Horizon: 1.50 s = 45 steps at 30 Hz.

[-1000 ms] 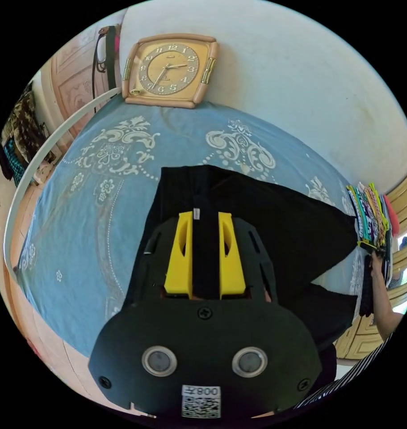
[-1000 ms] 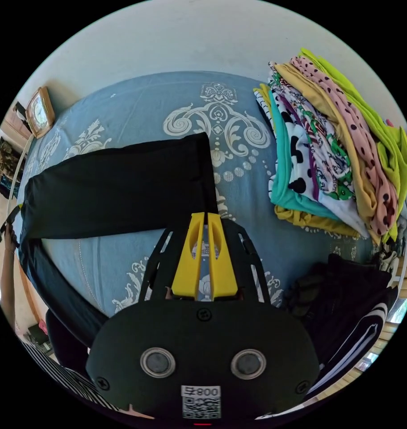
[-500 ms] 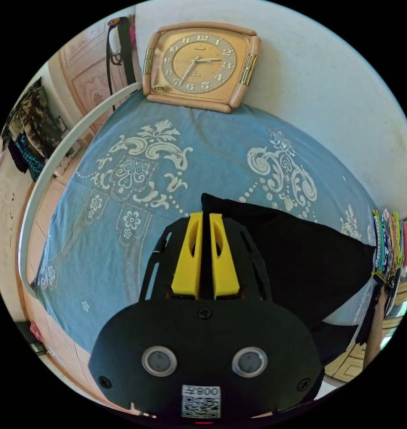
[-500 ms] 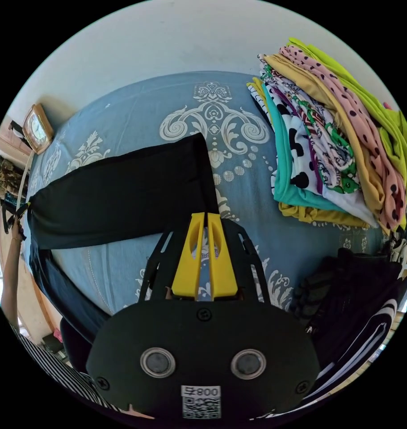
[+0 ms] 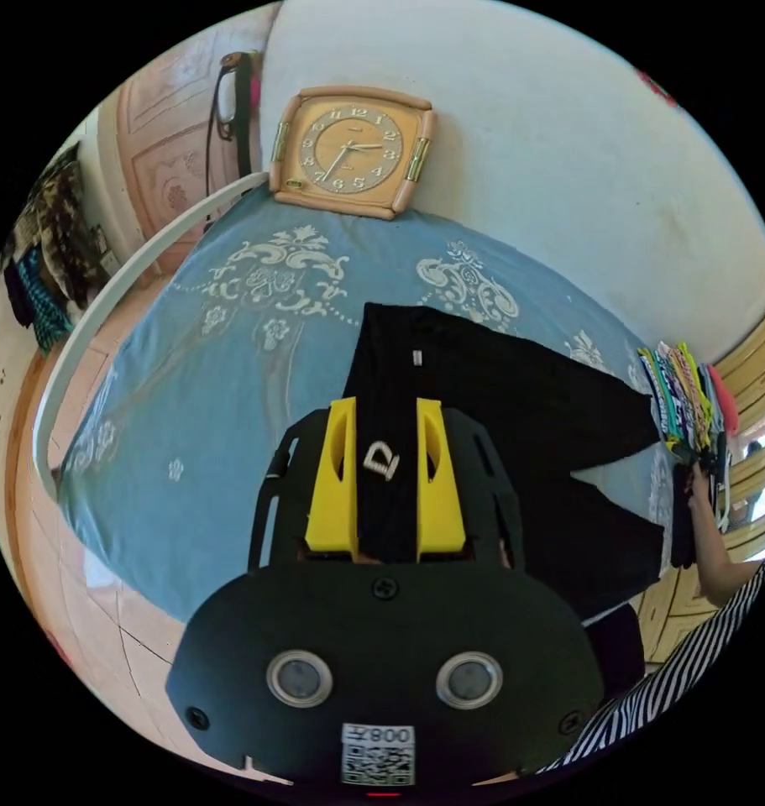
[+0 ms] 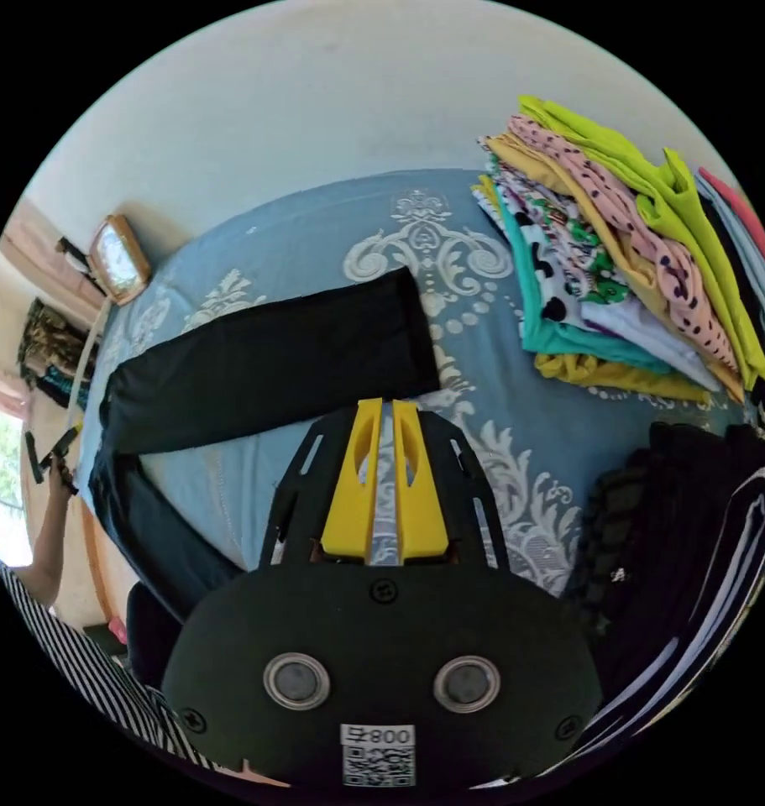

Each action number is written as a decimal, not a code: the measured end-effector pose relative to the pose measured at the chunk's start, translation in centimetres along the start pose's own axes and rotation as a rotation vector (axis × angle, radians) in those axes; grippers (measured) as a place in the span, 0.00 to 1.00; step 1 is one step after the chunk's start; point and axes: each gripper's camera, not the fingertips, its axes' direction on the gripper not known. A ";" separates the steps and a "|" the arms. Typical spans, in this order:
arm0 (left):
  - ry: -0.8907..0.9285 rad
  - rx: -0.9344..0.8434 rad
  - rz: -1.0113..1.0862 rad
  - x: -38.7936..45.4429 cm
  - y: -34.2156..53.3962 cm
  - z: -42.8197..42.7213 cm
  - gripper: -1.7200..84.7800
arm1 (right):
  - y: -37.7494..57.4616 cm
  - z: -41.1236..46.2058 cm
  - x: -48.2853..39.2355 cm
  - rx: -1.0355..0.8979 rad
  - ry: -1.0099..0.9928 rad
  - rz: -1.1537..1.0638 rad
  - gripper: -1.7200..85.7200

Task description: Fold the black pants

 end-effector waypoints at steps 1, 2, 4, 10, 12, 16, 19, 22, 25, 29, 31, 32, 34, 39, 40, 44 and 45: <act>-0.001 -0.001 -0.022 -0.9 1.3 -0.6 0.15 | 1.1 0.5 -2.1 -0.001 -0.059 -0.060 0.05; -0.002 -0.014 -0.079 -2.8 4.0 -1.6 0.15 | 1.7 0.9 -3.3 -0.007 -0.086 -0.093 0.05; 0.027 -0.043 -0.187 -5.7 7.6 -2.6 0.16 | 4.2 2.6 -8.3 -0.061 -0.195 -0.215 0.05; 0.332 -0.039 -0.475 -12.6 15.3 -1.4 0.16 | 10.6 7.8 -20.0 -0.222 -0.398 -0.451 0.05; 0.415 -0.056 -0.520 -14.2 15.6 0.2 0.13 | 12.3 9.3 -22.5 -0.292 -0.454 -0.484 0.05; 0.385 -0.110 -0.524 -16.2 15.6 0.8 0.07 | 16.1 10.8 -28.4 -0.340 -0.431 -0.636 0.08; 0.434 -0.090 -0.568 -17.8 16.7 0.5 0.06 | 19.0 11.4 -33.6 -0.319 -0.374 -0.794 0.11; 0.494 -0.055 -0.615 -19.1 17.8 0.1 0.05 | 22.0 13.2 -39.3 -0.323 -0.303 -0.964 0.11; 0.513 -0.041 -0.620 -19.8 18.3 -0.5 0.05 | 24.6 15.3 -44.1 -0.259 -0.135 -1.108 0.11; 0.530 -0.037 -0.589 -20.0 18.4 -1.5 0.05 | 26.5 17.5 -47.1 -0.236 -0.012 -1.221 0.10; 0.526 -0.040 -0.567 -20.0 18.3 -2.0 0.05 | 26.5 18.0 -47.3 -0.257 -0.043 -1.206 0.07; 0.522 -0.041 -0.548 -20.0 18.3 -2.6 0.05 | 26.4 17.9 -47.3 -0.254 -0.042 -1.198 0.06; 0.518 -0.030 -0.517 -19.9 18.4 -3.8 0.05 | 26.1 17.4 -47.3 -0.275 -0.102 -1.174 0.04; 0.422 -0.026 -0.361 -19.0 18.6 -6.7 0.06 | 25.3 16.3 -46.9 -0.255 -0.223 -1.136 0.03; 0.406 -0.044 -0.355 -18.9 18.5 -6.3 0.06 | 25.2 17.4 -47.1 -0.289 -0.228 -1.129 0.03; 0.338 -0.195 -0.424 -19.2 19.0 -2.9 0.09 | 24.3 20.4 -46.6 -0.414 -0.273 -1.068 0.04; 0.329 -0.172 -0.447 -19.2 19.3 -3.1 0.10 | 23.7 19.9 -45.9 -0.389 -0.309 -1.035 0.04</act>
